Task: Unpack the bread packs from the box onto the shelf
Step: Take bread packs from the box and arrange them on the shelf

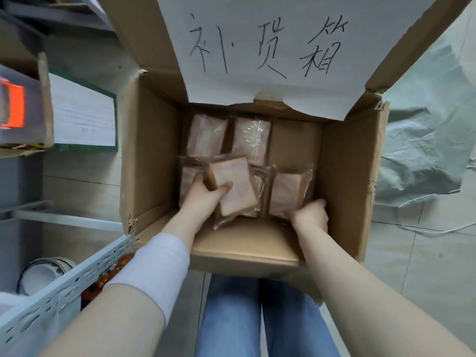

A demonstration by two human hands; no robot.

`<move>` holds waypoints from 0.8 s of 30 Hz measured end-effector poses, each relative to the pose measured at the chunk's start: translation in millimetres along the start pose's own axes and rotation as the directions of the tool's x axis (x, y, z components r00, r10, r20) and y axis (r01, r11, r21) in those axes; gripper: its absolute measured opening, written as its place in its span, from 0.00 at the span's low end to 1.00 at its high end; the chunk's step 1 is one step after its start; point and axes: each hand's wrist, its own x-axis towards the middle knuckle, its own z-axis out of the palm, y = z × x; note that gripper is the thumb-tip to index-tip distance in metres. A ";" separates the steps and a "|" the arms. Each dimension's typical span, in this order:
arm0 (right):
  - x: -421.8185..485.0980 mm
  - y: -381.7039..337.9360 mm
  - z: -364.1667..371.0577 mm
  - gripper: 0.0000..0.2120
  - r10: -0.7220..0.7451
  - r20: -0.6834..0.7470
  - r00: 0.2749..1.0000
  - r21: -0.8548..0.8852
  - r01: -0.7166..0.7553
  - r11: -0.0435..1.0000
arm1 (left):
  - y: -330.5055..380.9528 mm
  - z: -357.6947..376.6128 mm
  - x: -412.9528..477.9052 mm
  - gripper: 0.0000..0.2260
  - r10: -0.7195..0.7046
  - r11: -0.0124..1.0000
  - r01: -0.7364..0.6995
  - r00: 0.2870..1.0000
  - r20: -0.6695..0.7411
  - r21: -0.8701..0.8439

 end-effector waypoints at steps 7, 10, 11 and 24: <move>-91.1 11.8 -79.4 0.21 -0.302 -0.076 0.950 0.159 0.310 0.937 | 44.6 -67.9 -114.9 0.14 0.274 0.899 -0.285 0.958 -0.081 -0.331; -159.4 12.8 -116.1 0.16 -0.480 -0.019 0.877 0.250 0.469 0.847 | 62.8 -108.9 -194.8 0.10 0.355 0.814 -0.405 0.914 -0.196 -0.415; -186.2 12.4 -125.1 0.15 -0.534 0.034 0.845 0.302 0.501 0.811 | 66.9 -124.1 -222.8 0.09 0.376 0.778 -0.448 0.894 -0.245 -0.441; -590.3 86.0 -108.0 0.22 -0.877 0.471 0.095 0.526 0.768 0.366 | -44.8 -365.4 -606.9 0.09 0.257 0.445 -0.883 0.289 -0.922 -0.152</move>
